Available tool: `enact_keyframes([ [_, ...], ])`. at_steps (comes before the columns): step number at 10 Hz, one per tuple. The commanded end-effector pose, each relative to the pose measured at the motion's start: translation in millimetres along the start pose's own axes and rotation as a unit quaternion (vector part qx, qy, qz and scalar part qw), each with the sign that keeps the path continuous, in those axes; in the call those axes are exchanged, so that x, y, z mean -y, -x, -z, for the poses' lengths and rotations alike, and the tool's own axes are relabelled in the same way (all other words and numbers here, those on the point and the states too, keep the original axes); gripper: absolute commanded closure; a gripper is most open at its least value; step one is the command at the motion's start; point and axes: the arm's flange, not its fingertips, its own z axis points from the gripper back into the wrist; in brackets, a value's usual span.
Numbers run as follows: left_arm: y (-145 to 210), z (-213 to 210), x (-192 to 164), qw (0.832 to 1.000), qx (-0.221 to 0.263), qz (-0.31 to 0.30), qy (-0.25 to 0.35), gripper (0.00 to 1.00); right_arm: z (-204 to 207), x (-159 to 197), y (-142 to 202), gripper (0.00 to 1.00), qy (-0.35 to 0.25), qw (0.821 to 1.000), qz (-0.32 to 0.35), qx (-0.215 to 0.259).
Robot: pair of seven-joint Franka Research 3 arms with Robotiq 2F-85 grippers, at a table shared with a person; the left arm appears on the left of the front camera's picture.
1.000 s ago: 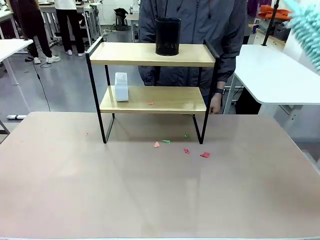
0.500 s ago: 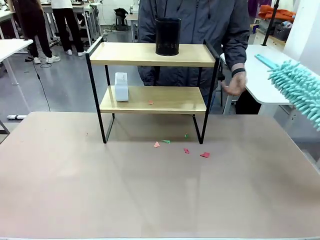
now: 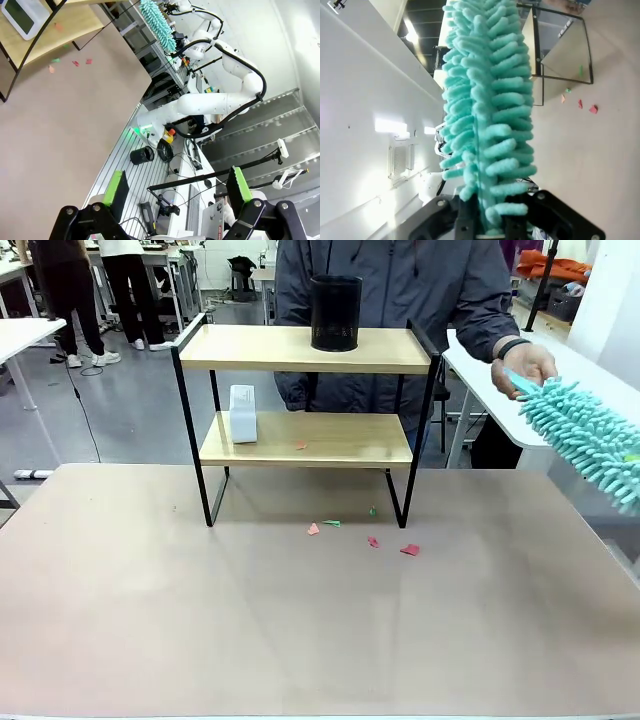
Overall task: Clean the shelf.
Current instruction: Hand the Duster back to the human.
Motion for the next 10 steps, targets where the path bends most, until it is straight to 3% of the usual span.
enact_keyframes([
  [1, 1.1, 0.1, 2.1, 1.000, -0.008, 0.009, -0.001, 0.00, 15.4, -3.2, 19.4, 0.96, 0.005, 1.000, 0.009, 0.005],
  [5, 1.1, 0.1, 2.1, 1.000, -0.008, 0.009, -0.001, 0.00, 18.5, -2.7, 19.5, 0.96, 0.002, 1.000, 0.001, 0.000],
  [6, 1.1, 0.1, 2.1, 1.000, -0.008, 0.009, -0.001, 0.00, 18.2, -3.6, 19.8, 0.73, -0.002, 1.000, -0.003, 0.000],
  [7, 1.1, 0.1, 2.1, 1.000, -0.008, 0.009, -0.001, 0.00, 19.1, -4.4, 20.0, 0.27, -0.004, 1.000, -0.007, -0.001],
  [9, 1.1, 0.1, 2.1, 1.000, -0.008, 0.009, -0.001, 0.00, 20.4, -6.8, 20.0, 0.00, -0.005, 1.000, -0.011, -0.003],
  [10, 1.1, 0.1, 2.1, 1.000, -0.008, 0.009, -0.001, 0.00, 21.0, -11.3, 21.4, 0.00, -0.007, 1.000, -0.016, -0.006],
])
